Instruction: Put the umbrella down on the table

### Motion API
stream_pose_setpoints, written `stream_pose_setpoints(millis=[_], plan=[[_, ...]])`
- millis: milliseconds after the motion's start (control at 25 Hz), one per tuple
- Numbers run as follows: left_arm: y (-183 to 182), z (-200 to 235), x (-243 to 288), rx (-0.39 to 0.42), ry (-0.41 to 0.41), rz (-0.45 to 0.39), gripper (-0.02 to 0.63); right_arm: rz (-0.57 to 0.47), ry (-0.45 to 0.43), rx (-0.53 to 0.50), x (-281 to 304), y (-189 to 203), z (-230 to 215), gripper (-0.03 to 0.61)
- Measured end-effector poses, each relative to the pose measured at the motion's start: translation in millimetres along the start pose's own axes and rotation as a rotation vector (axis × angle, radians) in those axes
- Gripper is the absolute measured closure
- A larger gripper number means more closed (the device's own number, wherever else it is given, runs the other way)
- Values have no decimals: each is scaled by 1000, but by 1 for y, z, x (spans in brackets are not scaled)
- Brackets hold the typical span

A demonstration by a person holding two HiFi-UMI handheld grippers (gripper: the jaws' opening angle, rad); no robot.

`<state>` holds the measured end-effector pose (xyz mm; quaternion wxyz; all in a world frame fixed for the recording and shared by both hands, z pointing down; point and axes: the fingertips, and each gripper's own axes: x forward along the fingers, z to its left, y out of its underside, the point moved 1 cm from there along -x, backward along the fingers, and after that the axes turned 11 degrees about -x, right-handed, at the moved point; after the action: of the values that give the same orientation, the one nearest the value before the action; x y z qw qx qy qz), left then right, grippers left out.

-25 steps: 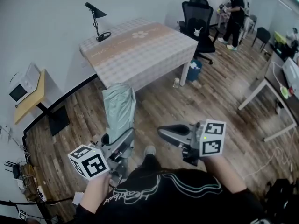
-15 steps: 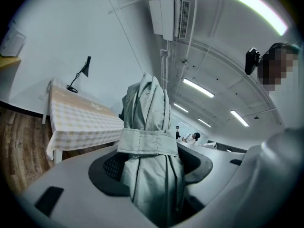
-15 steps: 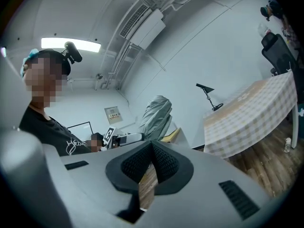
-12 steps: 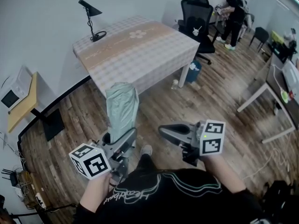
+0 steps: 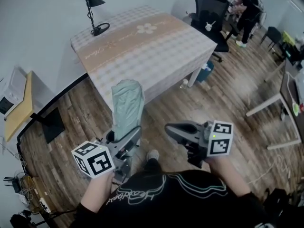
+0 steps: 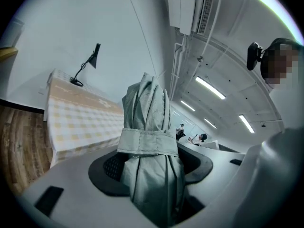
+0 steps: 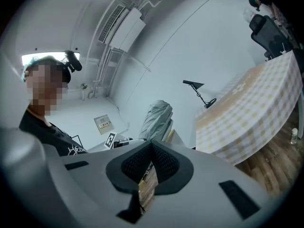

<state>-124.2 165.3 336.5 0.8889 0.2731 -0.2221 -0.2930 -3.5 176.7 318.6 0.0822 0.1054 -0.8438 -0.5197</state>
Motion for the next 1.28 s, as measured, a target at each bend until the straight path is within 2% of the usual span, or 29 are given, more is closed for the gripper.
stream_pose_setpoints(millis=[160, 320, 440, 560, 960, 1280], plan=[[-37, 24, 21, -2, 4, 12, 348, -21, -2, 46, 23, -21, -37, 568], [-67, 48, 38, -16, 16, 13, 348, -4, 18, 49, 43, -30, -68, 568], [-85, 64, 48, -38, 23, 18, 348, -2, 25, 50, 59, -36, -85, 568], [-99, 72, 54, -27, 26, 25, 348, -2, 35, 48, 68, -41, -93, 568], [-129, 64, 76, 35, 72, 22, 348, -37, 90, -2, 60, -63, -108, 568], [-142, 58, 101, 72, 74, 35, 348, -64, 68, -12, 58, -81, -130, 568]])
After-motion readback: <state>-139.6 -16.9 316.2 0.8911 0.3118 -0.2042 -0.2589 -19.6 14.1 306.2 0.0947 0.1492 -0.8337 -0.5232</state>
